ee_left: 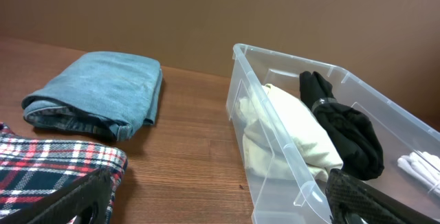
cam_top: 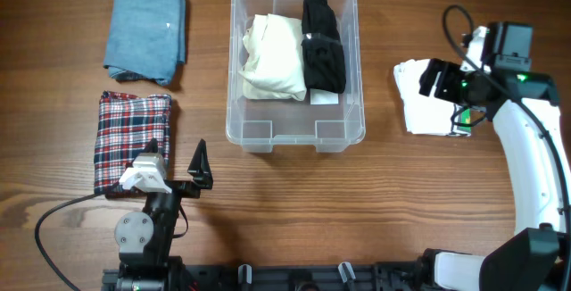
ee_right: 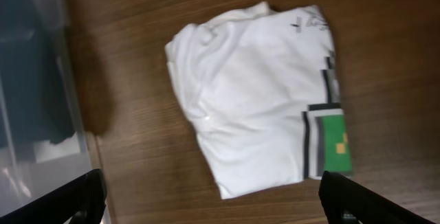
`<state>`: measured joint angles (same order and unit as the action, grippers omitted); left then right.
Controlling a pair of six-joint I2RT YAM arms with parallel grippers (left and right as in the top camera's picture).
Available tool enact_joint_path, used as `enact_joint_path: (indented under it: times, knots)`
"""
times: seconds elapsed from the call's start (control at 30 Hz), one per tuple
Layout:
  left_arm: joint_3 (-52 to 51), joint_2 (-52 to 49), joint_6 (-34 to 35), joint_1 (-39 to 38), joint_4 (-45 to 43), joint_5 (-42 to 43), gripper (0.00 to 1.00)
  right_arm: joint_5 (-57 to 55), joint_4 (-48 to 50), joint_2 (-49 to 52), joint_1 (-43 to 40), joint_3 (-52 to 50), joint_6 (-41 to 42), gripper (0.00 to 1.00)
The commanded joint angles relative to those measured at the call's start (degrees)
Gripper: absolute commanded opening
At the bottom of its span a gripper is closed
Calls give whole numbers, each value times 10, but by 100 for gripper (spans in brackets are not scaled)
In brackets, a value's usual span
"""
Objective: Pack container
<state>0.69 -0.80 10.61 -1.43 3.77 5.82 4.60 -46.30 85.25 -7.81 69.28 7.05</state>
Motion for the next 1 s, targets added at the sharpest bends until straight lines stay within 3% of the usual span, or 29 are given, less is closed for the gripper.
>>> enact_joint_path:
  times: [0.0, 0.17, 0.37, 0.6, 0.97]
  knots:
    - [-3, 3, 1, 3, 1, -3, 100, -7, 0, -2, 24, 13, -41, 100]
    - [-3, 3, 1, 3, 1, -3, 100, -5, 23, -4, 28, 16, -26, 99]
    - [-3, 3, 1, 3, 1, -3, 100, 9, 16, -4, 28, 18, -139, 100]
    - [-3, 3, 1, 3, 2, -3, 100, -39, 14, 6, 28, 17, -185, 100]
    - [-3, 3, 1, 3, 1, -3, 100, -63, 3, 130, 27, 16, -235, 100]
